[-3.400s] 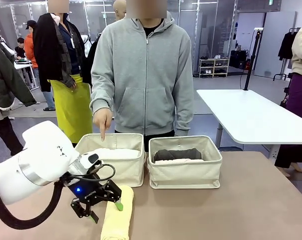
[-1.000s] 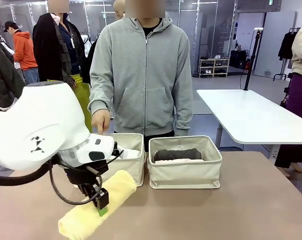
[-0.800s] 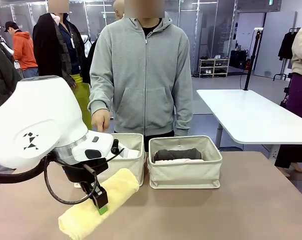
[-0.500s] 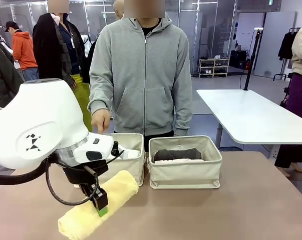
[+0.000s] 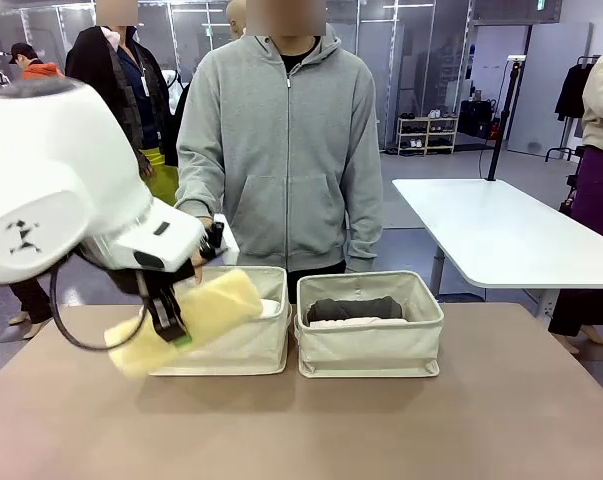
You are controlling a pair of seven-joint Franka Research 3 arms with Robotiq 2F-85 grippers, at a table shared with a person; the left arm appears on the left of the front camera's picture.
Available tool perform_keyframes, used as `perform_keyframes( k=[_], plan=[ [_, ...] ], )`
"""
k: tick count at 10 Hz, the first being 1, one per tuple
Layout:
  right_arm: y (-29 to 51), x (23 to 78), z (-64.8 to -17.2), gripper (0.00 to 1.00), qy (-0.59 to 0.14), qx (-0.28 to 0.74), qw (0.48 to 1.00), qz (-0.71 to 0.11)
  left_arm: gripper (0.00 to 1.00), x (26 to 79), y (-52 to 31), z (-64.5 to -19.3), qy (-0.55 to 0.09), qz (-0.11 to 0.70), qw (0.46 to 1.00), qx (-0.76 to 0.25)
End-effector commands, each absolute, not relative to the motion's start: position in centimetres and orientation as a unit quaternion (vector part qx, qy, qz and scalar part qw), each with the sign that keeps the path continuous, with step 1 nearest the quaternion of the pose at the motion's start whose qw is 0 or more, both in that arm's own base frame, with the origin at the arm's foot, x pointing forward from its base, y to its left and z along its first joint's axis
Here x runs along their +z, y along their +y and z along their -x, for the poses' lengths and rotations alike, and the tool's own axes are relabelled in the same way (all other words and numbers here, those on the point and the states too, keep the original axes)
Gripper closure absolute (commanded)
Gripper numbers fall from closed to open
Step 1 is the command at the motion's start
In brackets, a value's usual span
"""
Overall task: Divide the towels into two baskets.
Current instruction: Pick up one hotel-folded towel from the bottom of the table and place it in the Fabric basket indicated by the person.
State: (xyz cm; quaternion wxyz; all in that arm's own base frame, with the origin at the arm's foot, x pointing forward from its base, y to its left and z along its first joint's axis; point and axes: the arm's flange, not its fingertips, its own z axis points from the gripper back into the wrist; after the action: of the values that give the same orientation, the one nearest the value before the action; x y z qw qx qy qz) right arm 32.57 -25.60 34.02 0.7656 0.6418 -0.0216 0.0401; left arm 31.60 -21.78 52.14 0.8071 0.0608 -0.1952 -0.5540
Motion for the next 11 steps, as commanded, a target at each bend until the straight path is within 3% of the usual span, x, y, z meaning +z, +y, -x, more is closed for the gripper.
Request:
perform_keyframes(
  k=[1,6,8,11],
  plan=[
    [-25.4,34.2,-32.4,0.0,-0.022,0.04,0.769,-0.638,0.63,52.6,-21.1,-36.1,-0.228,-0.084,0.762,-0.601],
    [-25.4,34.2,-32.4,0.0,-0.022,0.04,0.769,-0.638,0.63,52.1,-22.9,-49.5,-0.185,-0.135,0.72,-0.656],
    [-25.4,34.2,-32.4,0.0,-0.022,0.04,0.769,-0.638,0.63,50.1,-23.9,-52.6,-0.148,-0.151,0.68,-0.702],
    [-25.4,34.2,-32.4,0.0,-0.022,0.04,0.769,-0.638,0.63,46.9,-24.2,-56.1,-0.099,-0.152,0.688,-0.702]
  ],
)
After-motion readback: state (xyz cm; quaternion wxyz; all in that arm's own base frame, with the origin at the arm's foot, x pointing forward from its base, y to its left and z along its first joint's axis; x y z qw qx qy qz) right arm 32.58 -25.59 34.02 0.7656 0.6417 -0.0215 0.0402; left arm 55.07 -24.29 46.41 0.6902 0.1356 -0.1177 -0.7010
